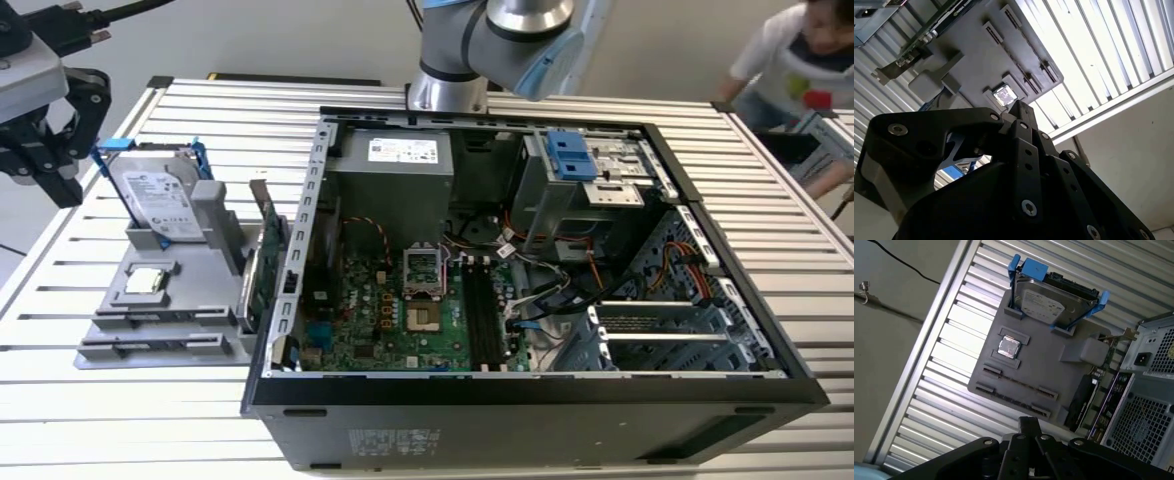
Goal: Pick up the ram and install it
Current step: 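Pick up the ram and move it above insertion slot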
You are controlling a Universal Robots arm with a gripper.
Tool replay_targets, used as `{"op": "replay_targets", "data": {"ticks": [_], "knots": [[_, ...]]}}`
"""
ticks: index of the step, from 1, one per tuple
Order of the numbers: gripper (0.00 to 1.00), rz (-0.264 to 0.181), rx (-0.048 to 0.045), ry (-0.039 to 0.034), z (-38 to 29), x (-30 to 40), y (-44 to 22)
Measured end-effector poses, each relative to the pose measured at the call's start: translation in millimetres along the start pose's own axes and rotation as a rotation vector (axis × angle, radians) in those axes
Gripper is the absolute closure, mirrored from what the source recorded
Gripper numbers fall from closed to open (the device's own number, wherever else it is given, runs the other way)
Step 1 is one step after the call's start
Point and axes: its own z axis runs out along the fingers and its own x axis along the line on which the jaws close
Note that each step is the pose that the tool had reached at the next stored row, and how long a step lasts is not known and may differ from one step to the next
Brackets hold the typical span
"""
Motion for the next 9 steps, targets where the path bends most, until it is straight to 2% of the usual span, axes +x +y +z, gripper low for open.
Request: {"op": "replay_targets", "data": {"ticks": [9], "knots": [[1.0, -0.016, -0.0003, 0.0007, 0.1, 0.2, 0.1]]}}
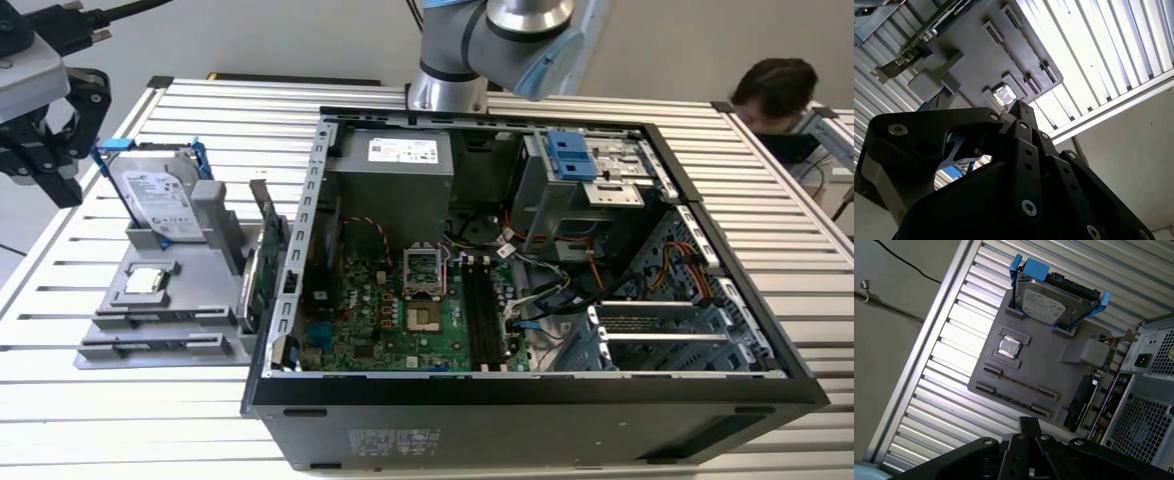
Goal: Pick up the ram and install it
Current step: 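Pick up the ram and move it above insertion slot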
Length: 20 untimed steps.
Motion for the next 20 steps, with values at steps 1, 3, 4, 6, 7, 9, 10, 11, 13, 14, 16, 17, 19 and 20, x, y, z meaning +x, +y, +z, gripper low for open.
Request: {"op": "replay_targets", "data": {"ticks": [1, 3, 4, 6, 7, 9, 10, 11, 13, 14, 16, 17, 19, 20], "knots": [[1.0, -0.006, -0.0001, 0.0004, 0.0, 0.2, 0.1], [1.0, -0.02, -0.0003, 0.0011, 0.0, 0.3, 0.1], [1.0, -0.029, -0.0005, 0.0016, -0.1, 0.5, 0.2], [1.0, -0.046, -0.0008, 0.0024, -0.1, 0.7, 0.3], [1.0, -0.055, -0.001, 0.0029, -0.1, 0.8, 0.3], [1.0, -0.074, -0.0013, 0.0039, -0.1, 0.9, 0.4], [1.0, -0.083, -0.0014, 0.0044, -0.2, 1.0, 0.4], [1.0, -0.092, -0.0016, 0.0049, -0.1, 1.0, 0.4], [1.0, -0.111, -0.002, 0.0056, -0.1, 1.1, 0.5], [1.0, -0.12, -0.0022, 0.0061, -0.1, 1.2, 0.5], [1.0, -0.14, -0.0026, 0.007, -0.1, 1.2, 0.6], [1.0, -0.149, -0.0028, 0.0075, 0.0, 1.3, 0.6], [1.0, -0.167, -0.0031, 0.0083, 0.0, 1.3, 0.6], [1.0, -0.176, -0.0033, 0.0087, 0.0, 1.3, 0.6]]}}
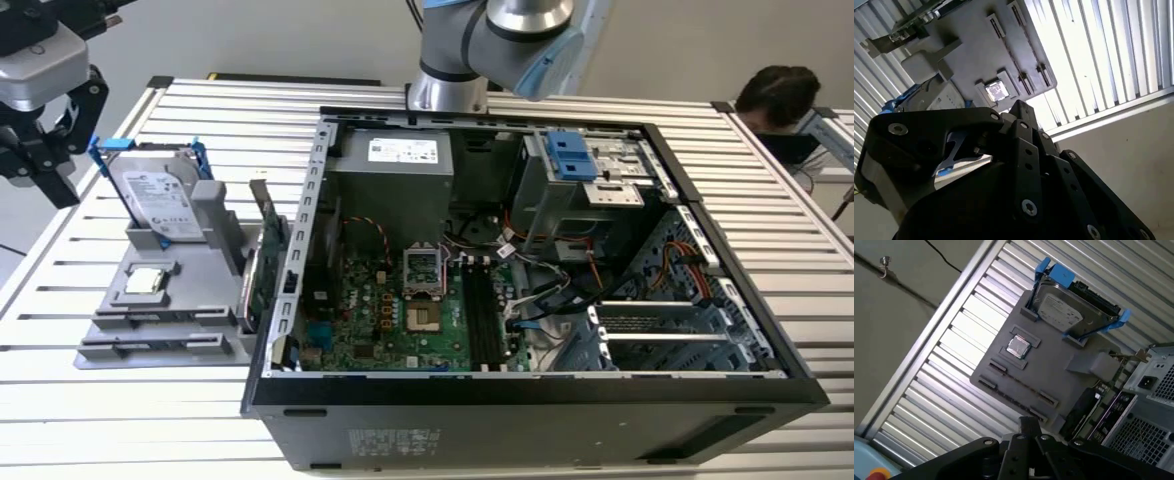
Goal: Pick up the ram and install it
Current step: 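Pick up the ram and move it above insertion slot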
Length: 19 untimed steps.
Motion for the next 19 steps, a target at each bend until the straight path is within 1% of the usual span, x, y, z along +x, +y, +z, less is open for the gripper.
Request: {"op": "replay_targets", "data": {"ticks": [3, 12, 19], "knots": [[1.0, -0.025, -0.0005, 0.0014, -0.1, 0.0, 0.0], [1.0, -0.076, -0.0013, 0.0037, -0.1, 0.1, 0.0], [1.0, -0.099, -0.0016, 0.0046, -0.1, 0.0, 0.0]]}}
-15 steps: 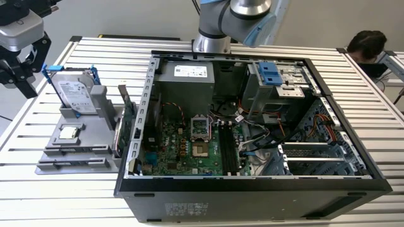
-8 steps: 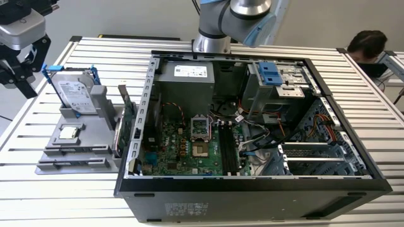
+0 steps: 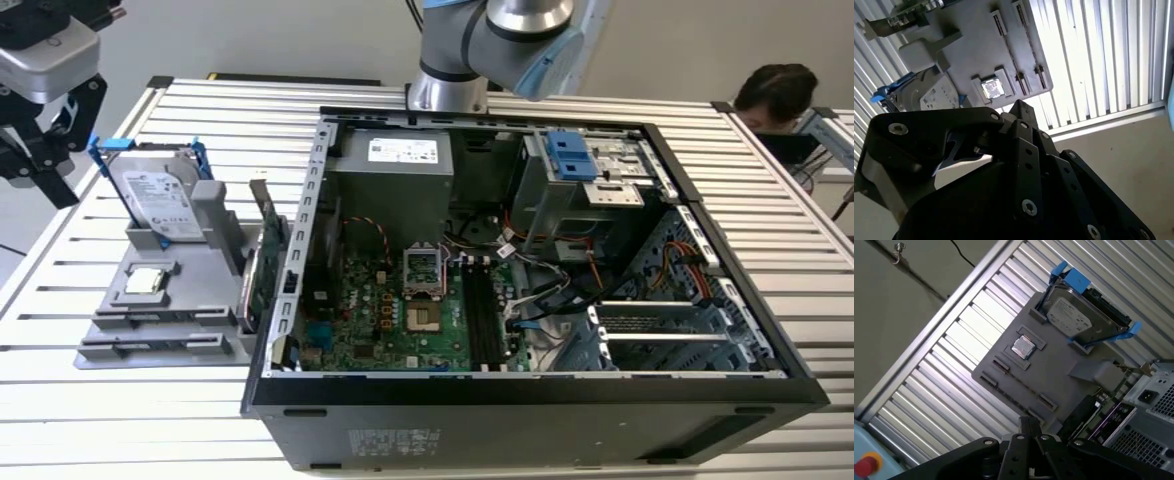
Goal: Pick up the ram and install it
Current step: 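Pick up the ram and move it above insertion slot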
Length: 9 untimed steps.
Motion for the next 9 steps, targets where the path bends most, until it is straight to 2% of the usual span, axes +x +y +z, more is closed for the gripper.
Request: {"op": "replay_targets", "data": {"ticks": [5, 9], "knots": [[1.0, -0.026, -0.0003, 0.0012, 0.0, 0.0, 0.0], [1.0, -0.063, -0.0011, 0.0031, -0.1, 0.0, 0.1]]}}
